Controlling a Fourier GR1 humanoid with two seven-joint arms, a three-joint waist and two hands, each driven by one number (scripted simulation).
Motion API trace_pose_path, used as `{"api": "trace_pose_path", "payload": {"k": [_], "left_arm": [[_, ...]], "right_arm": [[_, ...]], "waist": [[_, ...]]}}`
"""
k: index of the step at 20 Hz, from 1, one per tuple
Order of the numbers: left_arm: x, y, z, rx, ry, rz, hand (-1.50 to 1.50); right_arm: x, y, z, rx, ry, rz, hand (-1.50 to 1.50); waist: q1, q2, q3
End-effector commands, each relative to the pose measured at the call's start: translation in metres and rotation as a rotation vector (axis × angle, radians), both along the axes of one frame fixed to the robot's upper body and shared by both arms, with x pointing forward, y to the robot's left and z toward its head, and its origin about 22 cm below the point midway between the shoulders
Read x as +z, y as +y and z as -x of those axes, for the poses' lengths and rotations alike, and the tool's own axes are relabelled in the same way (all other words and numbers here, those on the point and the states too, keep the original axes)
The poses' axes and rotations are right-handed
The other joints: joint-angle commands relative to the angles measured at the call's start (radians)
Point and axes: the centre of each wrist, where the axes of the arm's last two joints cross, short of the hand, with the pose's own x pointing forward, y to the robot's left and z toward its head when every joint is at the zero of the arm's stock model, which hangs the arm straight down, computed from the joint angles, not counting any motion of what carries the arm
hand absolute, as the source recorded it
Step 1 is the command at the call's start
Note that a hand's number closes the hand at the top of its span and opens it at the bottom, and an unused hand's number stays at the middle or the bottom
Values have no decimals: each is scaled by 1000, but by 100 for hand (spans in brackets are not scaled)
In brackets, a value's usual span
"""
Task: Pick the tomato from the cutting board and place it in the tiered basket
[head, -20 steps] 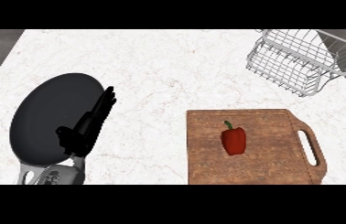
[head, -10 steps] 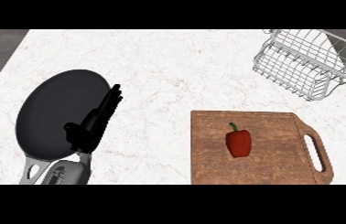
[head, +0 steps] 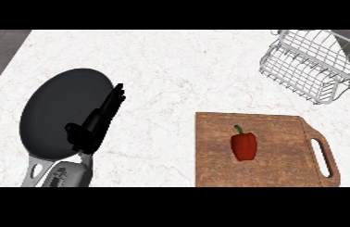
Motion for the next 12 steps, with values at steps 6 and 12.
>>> {"api": "trace_pose_path", "payload": {"k": [6,12], "left_arm": [[7,-2,-2,-3,-11,-7,0],[0,-2,5,8,-10,2,0]], "right_arm": [[-22,34,-66,81,62,-15,150],[-39,61,-91,106,59,-97,150]], "waist": [[0,2,1],[-6,0,1]]}}
